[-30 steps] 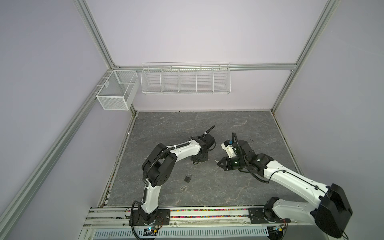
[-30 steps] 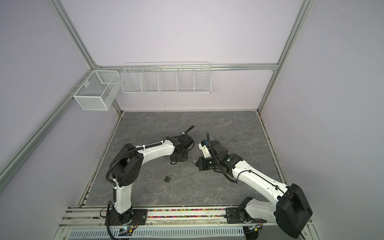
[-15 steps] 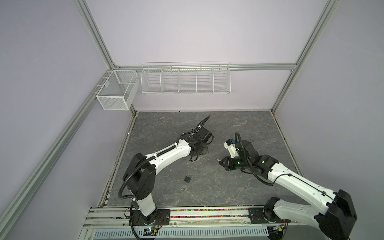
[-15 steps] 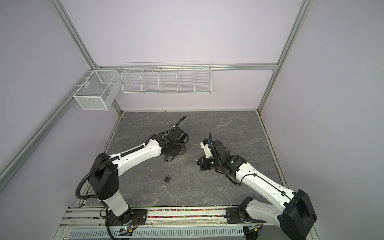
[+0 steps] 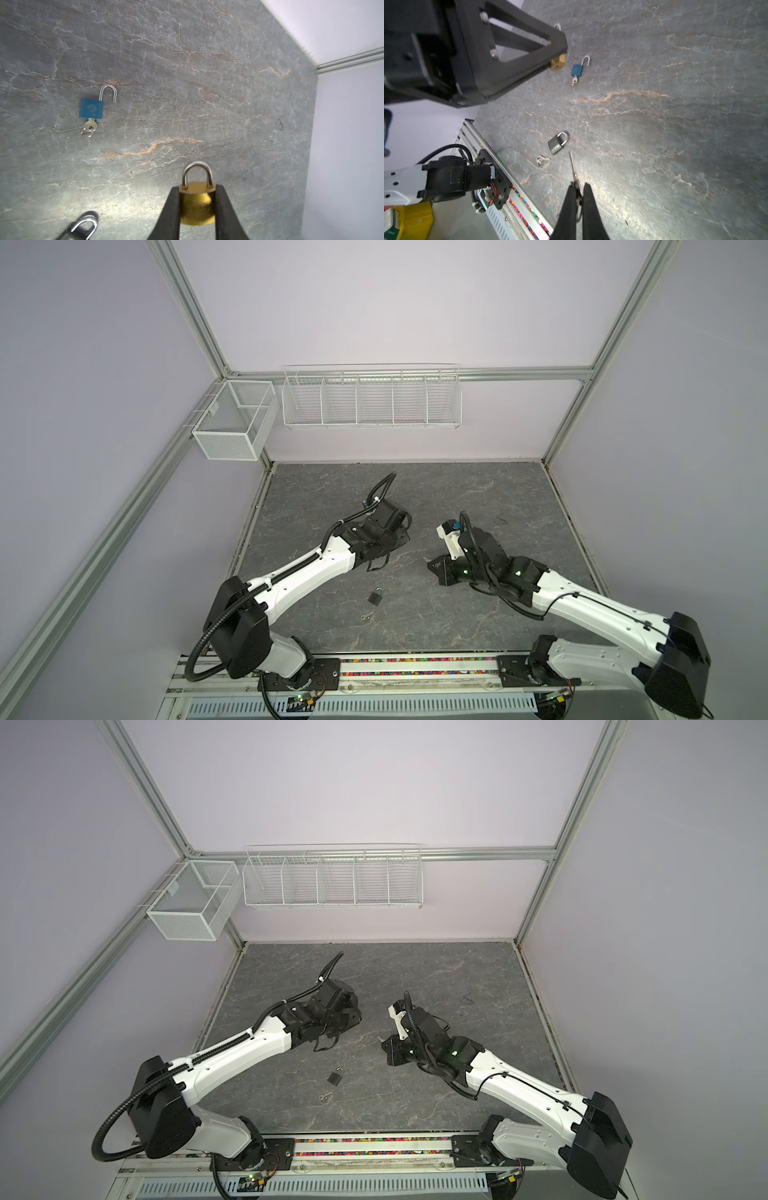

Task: Unlock with the key

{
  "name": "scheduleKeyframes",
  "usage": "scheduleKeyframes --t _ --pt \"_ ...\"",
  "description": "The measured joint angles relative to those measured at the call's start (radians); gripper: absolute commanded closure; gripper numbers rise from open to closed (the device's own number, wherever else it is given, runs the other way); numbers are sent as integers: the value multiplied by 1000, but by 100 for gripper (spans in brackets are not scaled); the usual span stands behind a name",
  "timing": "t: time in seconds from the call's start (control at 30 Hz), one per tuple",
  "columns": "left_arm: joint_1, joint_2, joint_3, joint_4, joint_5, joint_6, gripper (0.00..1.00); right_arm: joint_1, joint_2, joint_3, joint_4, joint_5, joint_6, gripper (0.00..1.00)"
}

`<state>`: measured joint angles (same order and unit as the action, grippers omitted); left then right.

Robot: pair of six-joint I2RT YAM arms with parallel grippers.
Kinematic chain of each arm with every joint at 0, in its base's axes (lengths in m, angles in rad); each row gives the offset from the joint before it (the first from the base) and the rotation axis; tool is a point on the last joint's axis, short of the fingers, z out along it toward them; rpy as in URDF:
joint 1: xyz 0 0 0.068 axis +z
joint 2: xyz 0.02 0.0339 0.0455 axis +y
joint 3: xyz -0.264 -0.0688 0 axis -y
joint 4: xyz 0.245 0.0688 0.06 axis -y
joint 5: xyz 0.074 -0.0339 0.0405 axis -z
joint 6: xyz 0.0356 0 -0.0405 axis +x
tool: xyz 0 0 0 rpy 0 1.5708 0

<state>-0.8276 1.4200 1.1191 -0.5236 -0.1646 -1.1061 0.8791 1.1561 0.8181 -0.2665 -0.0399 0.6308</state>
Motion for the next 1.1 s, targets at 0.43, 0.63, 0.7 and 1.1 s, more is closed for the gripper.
scheduleKeyframes --t 0.43,0.63,0.7,1.1 --pt "3 -218 -141 107 -53 -190 100 66 139 10 236 99 69 93" --pt "3 -239 -151 114 -64 -222 100 82 201 63 296 120 74 93" --pt "3 -240 -156 117 -65 -227 100 85 206 75 323 124 73 93" --pt "3 -240 -158 132 -67 -248 100 117 240 111 349 154 60 93"
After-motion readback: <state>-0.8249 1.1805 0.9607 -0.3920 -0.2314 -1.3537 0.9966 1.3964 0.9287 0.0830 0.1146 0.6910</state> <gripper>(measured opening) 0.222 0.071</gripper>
